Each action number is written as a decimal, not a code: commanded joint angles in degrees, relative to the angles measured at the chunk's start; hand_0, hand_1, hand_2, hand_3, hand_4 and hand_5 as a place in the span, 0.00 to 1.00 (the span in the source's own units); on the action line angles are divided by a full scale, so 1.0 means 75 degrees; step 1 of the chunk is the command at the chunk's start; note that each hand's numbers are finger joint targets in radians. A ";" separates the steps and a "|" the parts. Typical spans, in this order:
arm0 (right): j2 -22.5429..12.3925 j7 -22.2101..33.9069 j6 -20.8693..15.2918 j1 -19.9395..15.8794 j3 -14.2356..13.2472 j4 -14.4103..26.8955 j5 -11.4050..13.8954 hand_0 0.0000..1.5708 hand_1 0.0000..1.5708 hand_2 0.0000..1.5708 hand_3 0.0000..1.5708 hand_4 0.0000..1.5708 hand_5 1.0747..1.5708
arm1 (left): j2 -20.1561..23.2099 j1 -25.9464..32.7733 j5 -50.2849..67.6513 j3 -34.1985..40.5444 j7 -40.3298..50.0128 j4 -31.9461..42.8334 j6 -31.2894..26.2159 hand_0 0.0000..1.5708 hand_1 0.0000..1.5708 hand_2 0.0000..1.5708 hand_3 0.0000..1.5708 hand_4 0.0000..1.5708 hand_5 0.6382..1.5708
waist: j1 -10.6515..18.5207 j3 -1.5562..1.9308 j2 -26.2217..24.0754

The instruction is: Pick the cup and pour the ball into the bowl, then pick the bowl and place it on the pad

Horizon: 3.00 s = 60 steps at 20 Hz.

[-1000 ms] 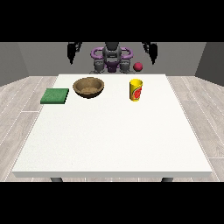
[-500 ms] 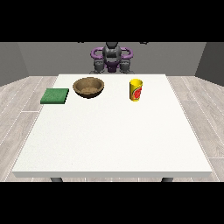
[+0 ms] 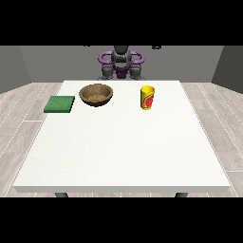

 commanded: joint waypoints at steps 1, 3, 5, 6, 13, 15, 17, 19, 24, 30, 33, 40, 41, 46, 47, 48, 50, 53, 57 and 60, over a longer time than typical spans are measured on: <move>0.0209 -0.0986 0.0026 -0.0321 -0.0026 0.0181 0.0053 0.00 0.00 0.00 0.00 0.46 0.95 | 0.0041 -0.0369 -0.0009 0.0181 -0.1151 0.0483 -0.0181 0.00 0.00 0.00 0.00 0.38 0.98 | 0.0019 0.0000 0.1231; 0.0099 -0.1322 0.0130 -0.0558 -0.0214 0.0471 0.0023 0.00 0.00 0.00 0.14 0.46 0.96 | -0.0247 -0.0325 -0.0371 -0.0118 -0.1978 0.0750 -0.0047 0.00 0.00 0.00 0.00 0.37 0.96 | 0.0006 0.0001 0.1830; 0.0234 -0.1919 0.0256 -0.0420 -0.0068 0.0593 0.0089 0.00 0.00 0.00 0.00 0.45 0.94 | 0.0145 -0.0669 -0.0285 0.0397 -0.2399 0.1169 -0.0170 0.00 0.00 0.00 0.00 0.35 0.94 | -0.0071 0.0001 0.2206; 0.0157 -0.2409 0.0607 -0.0240 -0.0167 0.0601 -0.0173 0.00 0.00 0.00 0.00 0.45 0.95 | 0.0217 -0.0577 -0.0131 0.0678 -0.2963 0.1374 -0.0261 0.00 0.00 0.00 0.00 0.36 0.95 | -0.0250 0.0000 0.2578; -0.0458 -0.2693 0.1142 -0.0652 -0.1122 0.1090 -0.0876 0.00 0.00 0.00 0.00 0.43 0.96 | 0.0259 -0.0237 -0.0194 0.0742 -0.4973 0.3018 -0.0780 0.00 0.00 0.00 0.00 0.23 0.91 | -0.0279 -0.0001 0.3162; -0.0329 -0.2789 0.1172 -0.0497 -0.0833 0.1056 -0.0659 0.00 0.00 0.00 0.00 0.43 0.97 | 0.0398 -0.0774 -0.0335 0.0960 -0.5183 0.3925 -0.0641 0.00 0.00 0.00 0.00 0.16 0.90 | -0.0441 -0.0001 0.3027; -0.0565 -0.2825 0.1420 -0.0589 -0.1168 0.1493 -0.0935 0.00 0.00 0.00 0.00 0.43 0.98 | 0.0482 -0.1109 -0.0194 0.1021 -0.5079 0.4512 -0.0808 0.00 0.00 0.00 0.00 0.03 0.88 | -0.0349 0.0000 0.2757; -0.0714 -0.3105 0.1308 -0.1040 -0.1697 0.2229 -0.1082 0.00 0.00 0.00 0.00 0.42 0.97 | 0.0625 -0.1193 -0.0193 0.0988 -0.5257 0.4618 -0.1035 0.00 0.00 0.00 0.00 0.00 0.86 | -0.0063 0.0001 0.2951; -0.0664 -0.3181 0.1428 -0.0833 -0.1530 0.2372 -0.0990 0.00 0.00 0.00 0.00 0.43 0.98 | 0.0546 -0.1568 -0.0334 0.1134 -0.6235 0.6207 -0.0901 0.00 0.00 0.00 0.00 0.10 0.85 | -0.0191 -0.0001 0.2753; -0.1467 -0.3041 0.1952 -0.1565 -0.2112 0.2628 -0.1556 0.00 0.00 0.00 0.00 0.43 0.98 | 0.0576 -0.2424 -0.0250 0.1516 -0.6842 0.7290 -0.0583 0.00 0.00 0.00 0.00 0.13 0.85 | -0.0524 -0.0003 0.3329; -0.1179 -0.3332 0.2127 -0.1025 -0.1839 0.2493 -0.1482 0.00 0.00 0.00 0.00 0.43 0.99 | 0.0905 -0.2474 -0.0132 0.1785 -0.7383 0.8195 -0.0830 0.00 0.00 0.00 0.00 0.41 0.96 | -0.0616 -0.0003 0.3179; -0.1811 -0.2792 0.2348 -0.1535 -0.2367 0.2108 -0.2192 0.00 0.00 0.00 0.05 0.41 0.99 | 0.0869 -0.2653 -0.0877 0.1761 -0.8364 0.8853 0.0703 0.81 0.81 1.00 1.00 0.85 0.91 | -0.1185 -0.0005 0.3788; -0.1663 -0.2480 0.2411 -0.1022 -0.2162 0.1753 -0.2263 0.00 0.00 0.00 0.11 0.41 0.99 | 0.0874 -0.2434 -0.0828 0.1857 -0.8352 0.9087 0.0766 0.81 0.81 1.00 1.00 0.86 0.89 | -0.1331 -0.0006 0.3362; -0.1853 -0.2761 0.2638 -0.0871 -0.2580 0.3017 -0.2279 0.00 0.00 0.00 0.12 0.40 0.99 | 0.0998 -0.2716 -0.1413 0.1240 -0.7235 0.8844 0.1117 0.82 0.82 1.00 1.00 0.90 0.83 | -0.0854 0.0008 0.2426; -0.2213 -0.2151 0.2680 -0.1133 -0.2732 0.2972 -0.2652 0.00 0.00 0.00 0.17 0.41 0.99 | 0.0733 -0.2732 -0.1597 0.1105 -0.7204 0.8888 0.1513 0.81 0.81 1.00 1.00 0.89 0.86 | -0.0899 0.0006 0.2209; -0.2317 -0.2089 0.2441 -0.1588 -0.2799 0.3388 -0.2538 0.00 0.00 0.00 0.19 0.40 0.99 | 0.0695 -0.3269 -0.1842 0.0832 -0.6505 0.8667 0.1688 0.81 0.81 1.00 1.00 0.89 0.85 | -0.0654 0.0013 0.2077; -0.2052 -0.2380 0.2443 -0.1133 -0.2604 0.3542 -0.2162 0.00 0.00 0.00 0.21 0.41 0.99 | 0.0724 -0.3070 -0.2529 0.0319 -0.6152 0.8678 0.2137 0.82 0.82 1.00 1.00 0.90 0.87 | -0.0494 0.0017 0.1639; -0.2207 -0.2530 0.2760 -0.1179 -0.2731 0.4062 -0.2295 0.00 0.00 0.00 0.19 0.41 0.99 | 0.0670 -0.3513 -0.3683 -0.0457 -0.5427 0.8703 0.3100 0.84 0.84 1.00 1.00 0.89 0.93 | -0.0596 0.0039 0.1494; -0.2293 -0.2406 0.2966 -0.1340 -0.2626 0.4325 -0.2360 0.00 0.00 0.00 0.12 0.42 0.98 | 0.0839 -0.4077 -0.5498 -0.1522 -0.3965 0.9350 0.4074 0.87 0.87 1.00 1.00 0.93 0.96 | -0.0887 0.0060 0.1380; -0.2073 -0.2741 0.3017 -0.1103 -0.2654 0.4882 -0.2257 0.00 0.00 0.00 0.05 0.43 0.98 | 0.0477 -0.4457 -0.6381 -0.2161 -0.2653 0.9671 0.3879 0.87 0.87 1.00 1.00 0.93 0.96 | -0.0504 0.0036 0.0955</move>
